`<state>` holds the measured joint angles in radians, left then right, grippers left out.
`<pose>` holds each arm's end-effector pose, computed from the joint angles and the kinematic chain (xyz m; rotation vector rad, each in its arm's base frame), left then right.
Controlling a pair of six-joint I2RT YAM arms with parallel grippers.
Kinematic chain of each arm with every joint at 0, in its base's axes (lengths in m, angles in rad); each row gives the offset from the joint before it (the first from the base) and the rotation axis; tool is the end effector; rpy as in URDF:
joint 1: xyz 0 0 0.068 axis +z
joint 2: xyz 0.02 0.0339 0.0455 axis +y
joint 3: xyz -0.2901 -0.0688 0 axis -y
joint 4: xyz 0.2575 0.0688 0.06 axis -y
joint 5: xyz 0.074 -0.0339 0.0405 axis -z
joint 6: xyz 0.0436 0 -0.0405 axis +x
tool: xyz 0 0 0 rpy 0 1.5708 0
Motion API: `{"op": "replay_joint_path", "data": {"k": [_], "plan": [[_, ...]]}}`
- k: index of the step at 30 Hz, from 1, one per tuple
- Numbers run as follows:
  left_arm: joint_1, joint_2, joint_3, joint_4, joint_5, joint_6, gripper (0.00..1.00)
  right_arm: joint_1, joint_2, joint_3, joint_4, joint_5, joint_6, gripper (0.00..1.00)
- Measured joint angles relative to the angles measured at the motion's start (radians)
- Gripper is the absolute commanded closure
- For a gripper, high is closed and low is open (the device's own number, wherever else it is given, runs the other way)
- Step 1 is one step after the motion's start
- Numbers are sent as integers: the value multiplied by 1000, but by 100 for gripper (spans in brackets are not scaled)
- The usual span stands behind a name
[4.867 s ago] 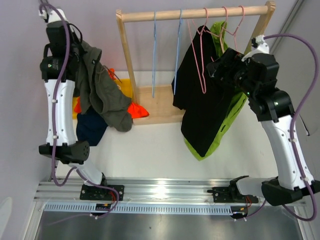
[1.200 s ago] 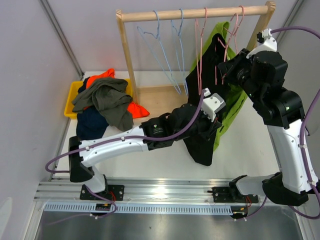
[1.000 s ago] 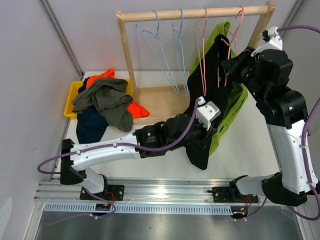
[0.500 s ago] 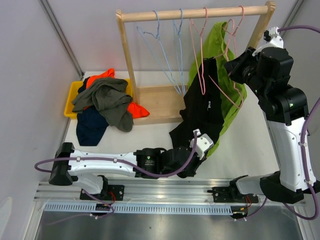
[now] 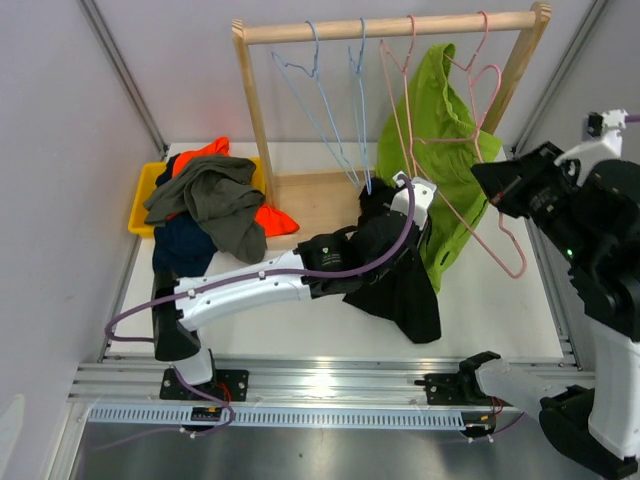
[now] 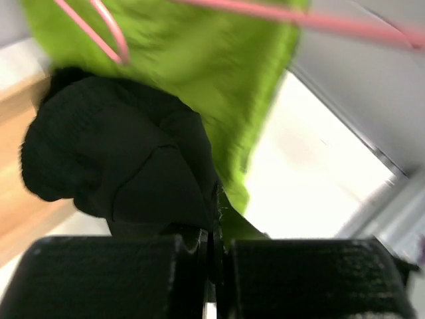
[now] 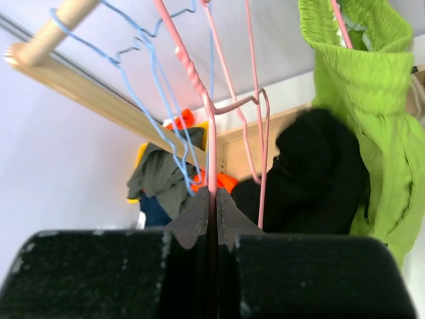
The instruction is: Remove the shorts from the hanger
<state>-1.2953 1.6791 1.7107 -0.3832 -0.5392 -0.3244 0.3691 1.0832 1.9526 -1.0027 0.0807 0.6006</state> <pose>0.1335 -0.3898 0.4316 0.5562 1.8316 -0.5924 0.1140 0.0403 0.5896 0.2629 1.7273 0.6496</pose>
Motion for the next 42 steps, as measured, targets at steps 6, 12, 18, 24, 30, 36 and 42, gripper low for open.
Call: {"op": "replay_joint_path", "data": {"k": [6, 12, 18, 24, 30, 36, 42], "plan": [[-14, 9, -5, -79, -42, -23, 100, 0, -23, 89, -55, -8, -4, 100], [-177, -201, -213, -232, -148, -114, 100, 0, 133, 225, -18, 19, -60, 100], [-169, -599, -381, -523, -290, -277, 100, -8, 368, 325, 53, 61, -118, 100], [-38, -841, -335, -703, -397, -303, 100, -34, 477, 330, 103, 85, -148, 100], [188, -876, -314, -666, -379, -154, 100, -52, 480, 301, 171, 91, -151, 100], [297, -826, -279, -578, -320, -26, 100, -55, 473, 261, 236, 90, -154, 100], [383, -784, -253, -510, -279, 55, 100, -61, 484, 288, 296, 85, -152, 100]]}}
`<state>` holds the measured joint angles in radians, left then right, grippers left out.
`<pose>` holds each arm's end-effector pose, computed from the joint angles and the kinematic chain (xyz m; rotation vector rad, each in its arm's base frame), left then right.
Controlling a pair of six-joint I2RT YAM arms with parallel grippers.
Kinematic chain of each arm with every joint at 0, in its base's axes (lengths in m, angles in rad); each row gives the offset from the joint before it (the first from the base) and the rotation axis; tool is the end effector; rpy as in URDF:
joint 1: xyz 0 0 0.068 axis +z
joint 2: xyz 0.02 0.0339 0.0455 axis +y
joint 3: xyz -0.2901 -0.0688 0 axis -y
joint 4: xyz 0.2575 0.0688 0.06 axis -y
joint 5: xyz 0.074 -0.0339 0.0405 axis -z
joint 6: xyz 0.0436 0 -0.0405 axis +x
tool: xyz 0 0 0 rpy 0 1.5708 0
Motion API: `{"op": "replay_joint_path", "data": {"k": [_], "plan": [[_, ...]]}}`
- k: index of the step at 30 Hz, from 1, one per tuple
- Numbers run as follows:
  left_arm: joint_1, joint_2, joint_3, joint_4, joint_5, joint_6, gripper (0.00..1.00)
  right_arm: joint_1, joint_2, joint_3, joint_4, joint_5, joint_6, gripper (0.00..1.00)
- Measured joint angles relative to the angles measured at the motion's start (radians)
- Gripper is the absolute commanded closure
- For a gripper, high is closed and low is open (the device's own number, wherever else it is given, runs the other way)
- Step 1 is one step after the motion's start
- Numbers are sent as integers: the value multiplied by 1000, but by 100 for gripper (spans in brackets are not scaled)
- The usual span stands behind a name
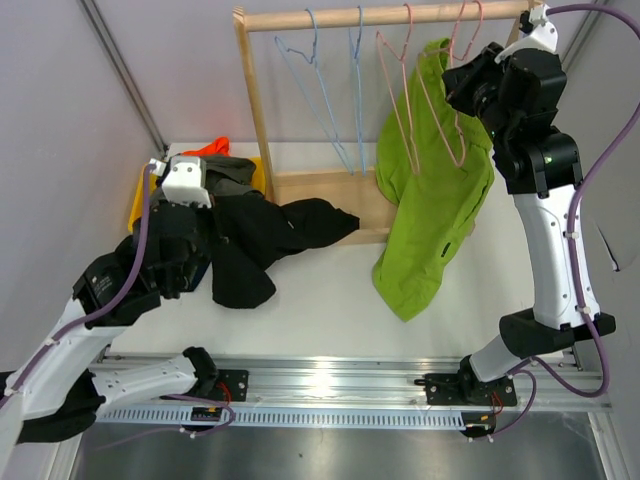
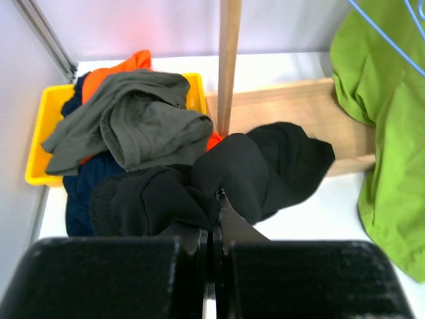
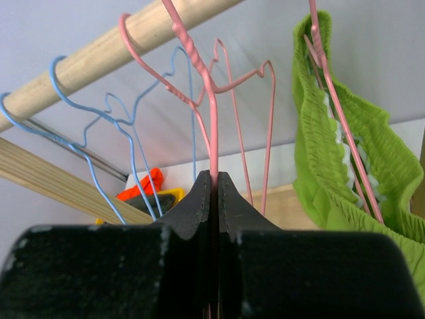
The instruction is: Remove the shorts from the hanger
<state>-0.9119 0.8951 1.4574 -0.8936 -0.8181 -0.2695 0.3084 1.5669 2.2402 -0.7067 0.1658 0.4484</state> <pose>0.1002 -0.0774 0.4941 0.0381 1.7951 -0.0641 0.2877 0.0841 0.6072 0.2428 1.6042 0.4530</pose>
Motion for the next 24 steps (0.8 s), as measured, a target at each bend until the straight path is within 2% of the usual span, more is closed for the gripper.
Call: {"op": "replay_joint_path", "data": {"k": [5, 8, 18, 24], "plan": [[50, 16, 42, 23, 30, 45, 100, -2, 0, -5, 52, -5, 7, 100], [117, 32, 74, 39, 68, 74, 100, -5, 2, -31, 83, -13, 14, 100], [540, 187, 281, 47, 266, 140, 100, -12, 77, -137, 132, -51, 30, 100], [793, 384, 513, 32, 396, 140, 100, -16, 23, -242, 201, -66, 47, 98]]}}
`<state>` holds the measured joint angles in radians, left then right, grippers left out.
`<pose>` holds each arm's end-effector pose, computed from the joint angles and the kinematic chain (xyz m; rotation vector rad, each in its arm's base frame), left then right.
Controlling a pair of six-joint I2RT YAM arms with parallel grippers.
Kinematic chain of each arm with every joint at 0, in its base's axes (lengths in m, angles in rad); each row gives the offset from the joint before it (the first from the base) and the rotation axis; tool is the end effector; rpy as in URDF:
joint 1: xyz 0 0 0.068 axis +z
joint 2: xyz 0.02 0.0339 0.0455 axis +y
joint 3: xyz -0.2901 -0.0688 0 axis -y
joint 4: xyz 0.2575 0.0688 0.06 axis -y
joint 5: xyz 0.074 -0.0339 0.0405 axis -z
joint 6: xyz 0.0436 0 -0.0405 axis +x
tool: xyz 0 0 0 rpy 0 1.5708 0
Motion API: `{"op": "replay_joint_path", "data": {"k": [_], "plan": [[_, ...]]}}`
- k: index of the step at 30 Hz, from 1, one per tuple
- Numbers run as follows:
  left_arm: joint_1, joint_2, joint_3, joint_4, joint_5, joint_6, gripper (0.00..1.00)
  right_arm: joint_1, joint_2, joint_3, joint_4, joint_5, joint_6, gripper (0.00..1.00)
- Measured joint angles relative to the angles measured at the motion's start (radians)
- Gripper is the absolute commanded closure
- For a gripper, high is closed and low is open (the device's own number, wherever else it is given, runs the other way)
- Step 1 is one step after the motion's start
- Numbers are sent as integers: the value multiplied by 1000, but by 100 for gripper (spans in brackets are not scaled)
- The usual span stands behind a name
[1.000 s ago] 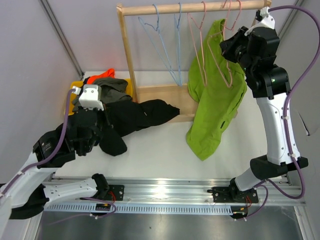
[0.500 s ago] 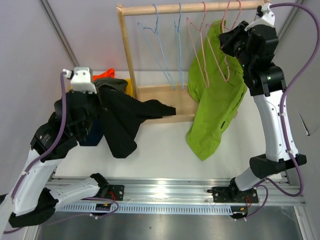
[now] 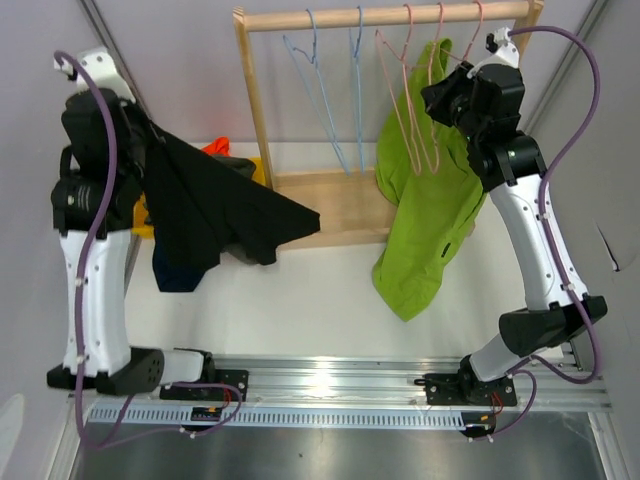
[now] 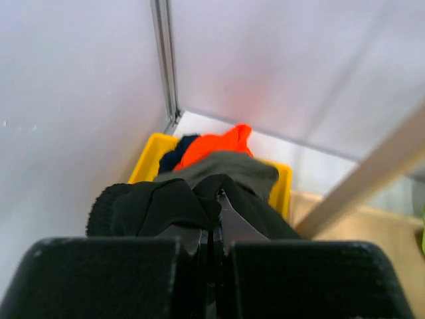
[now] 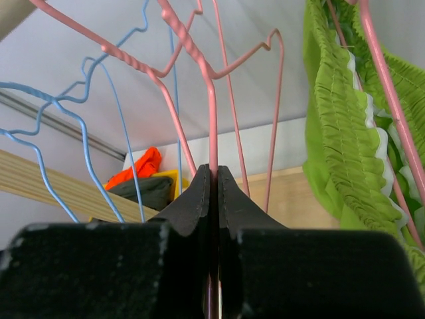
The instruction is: Remove the shorts from the hanger
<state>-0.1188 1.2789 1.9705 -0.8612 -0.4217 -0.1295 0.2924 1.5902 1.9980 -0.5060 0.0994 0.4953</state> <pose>0.2094 -0.0070 0.5826 -0.3162 1.6997 0.1837 0.3412 0.0982 0.5492 0.2473 1.6760 0.5109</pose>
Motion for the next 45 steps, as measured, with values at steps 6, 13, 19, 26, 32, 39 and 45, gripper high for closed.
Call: {"op": "replay_joint_path", "data": {"k": [6, 13, 19, 26, 32, 39, 45], "plan": [[129, 334, 339, -11, 72, -10, 100, -2, -134, -175, 32, -13, 22, 34], [194, 703, 484, 4, 114, -32, 97, -2, -302, -341, -19, -19, 8, 1], [193, 844, 387, -32, 111, -98, 1, -2, -407, -311, -66, 9, -31, 1], [186, 678, 18, 28, 113, -132, 1, -2, -400, -113, -89, 54, -87, 0], [103, 280, -283, 151, 141, -134, 1, -7, -309, -14, -77, 94, -133, 12], [-54, -135, -601, 298, 172, -160, 1, -62, -147, -12, -66, 100, -149, 26], [-75, -274, -867, 322, 191, -175, 1, -93, -84, -8, -65, 100, -150, 36]]}}
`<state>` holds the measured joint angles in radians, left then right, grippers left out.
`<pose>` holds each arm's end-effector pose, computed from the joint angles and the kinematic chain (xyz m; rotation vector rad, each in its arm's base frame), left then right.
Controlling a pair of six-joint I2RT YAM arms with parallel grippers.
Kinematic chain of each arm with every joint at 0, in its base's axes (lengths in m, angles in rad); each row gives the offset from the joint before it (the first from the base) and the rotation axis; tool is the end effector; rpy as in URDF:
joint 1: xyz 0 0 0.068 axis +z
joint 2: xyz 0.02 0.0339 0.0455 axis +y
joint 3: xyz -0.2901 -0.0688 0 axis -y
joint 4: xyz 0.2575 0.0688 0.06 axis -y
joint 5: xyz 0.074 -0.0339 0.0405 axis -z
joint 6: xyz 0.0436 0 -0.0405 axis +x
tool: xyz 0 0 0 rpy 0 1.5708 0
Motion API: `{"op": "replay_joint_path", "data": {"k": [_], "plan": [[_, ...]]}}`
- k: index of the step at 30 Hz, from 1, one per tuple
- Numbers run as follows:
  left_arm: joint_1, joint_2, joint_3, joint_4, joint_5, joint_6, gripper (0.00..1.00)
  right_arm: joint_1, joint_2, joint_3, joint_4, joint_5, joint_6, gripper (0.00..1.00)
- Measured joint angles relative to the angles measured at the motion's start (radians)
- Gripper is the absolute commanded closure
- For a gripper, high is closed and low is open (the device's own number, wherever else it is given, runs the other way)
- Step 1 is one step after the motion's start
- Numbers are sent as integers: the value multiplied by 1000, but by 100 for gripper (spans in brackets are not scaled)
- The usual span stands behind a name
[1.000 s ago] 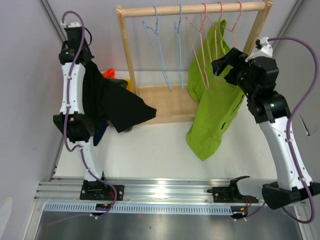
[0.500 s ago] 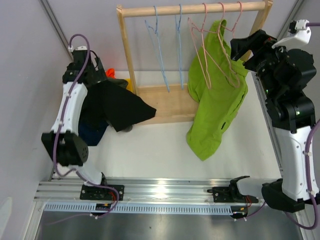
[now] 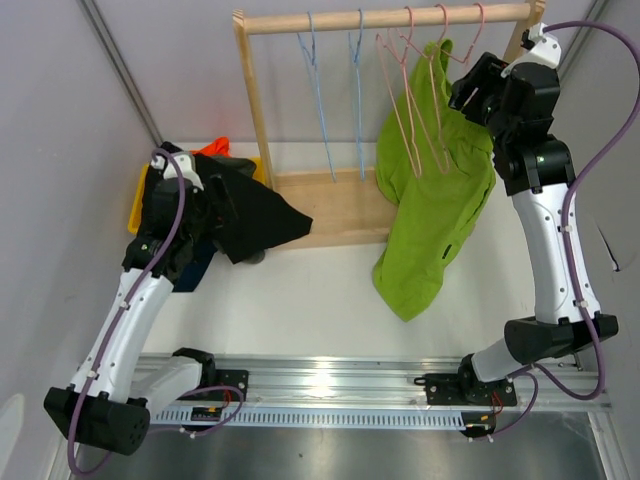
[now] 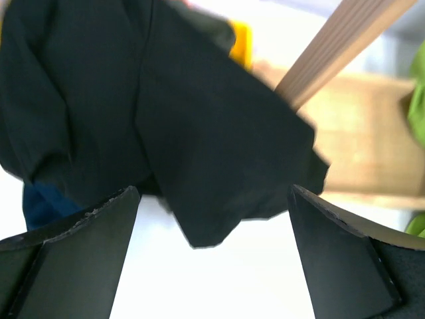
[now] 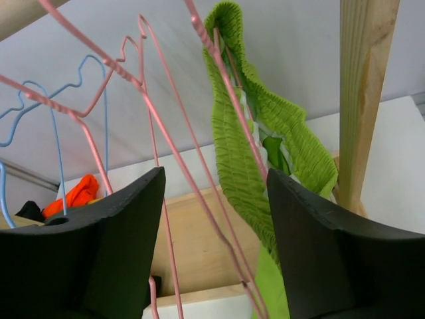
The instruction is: Remove the shorts from the hanger
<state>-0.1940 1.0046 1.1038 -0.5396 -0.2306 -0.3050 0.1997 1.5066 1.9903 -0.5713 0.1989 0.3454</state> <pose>0.2178 -0.0326 0.3939 -0.2569 1.9833 -0.0885 0.3131 0.0546 0.5657 0.2714 1.6403 0.2492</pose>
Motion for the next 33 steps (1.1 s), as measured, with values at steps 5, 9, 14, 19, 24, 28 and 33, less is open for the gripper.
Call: {"op": "replay_joint_path", "data": {"k": [5, 9, 14, 19, 24, 28, 33], "plan": [[0, -30, -67, -3, 6, -1, 1, -10, 23, 28, 9, 4, 0, 39], [0, -64, -81, -1, 8, -1, 1, -14, 40, 32, 16, 4, 0, 40], [0, -91, -81, 0, 24, -1, 1, -14, 70, 31, 16, 4, 0, 42], [0, -100, -93, 3, 34, -1, 1, -19, 85, 29, 19, 4, 0, 47], [0, -106, -112, 3, 49, -2, 1, -29, 92, 29, 23, 3, 1, 52], [-2, -109, -113, 3, 59, -2, 1, -34, 97, 29, 23, 1, 4, 57], [-4, -123, -113, 3, 74, -5, 1, -38, 109, 29, 23, -9, 14, 63]]}}
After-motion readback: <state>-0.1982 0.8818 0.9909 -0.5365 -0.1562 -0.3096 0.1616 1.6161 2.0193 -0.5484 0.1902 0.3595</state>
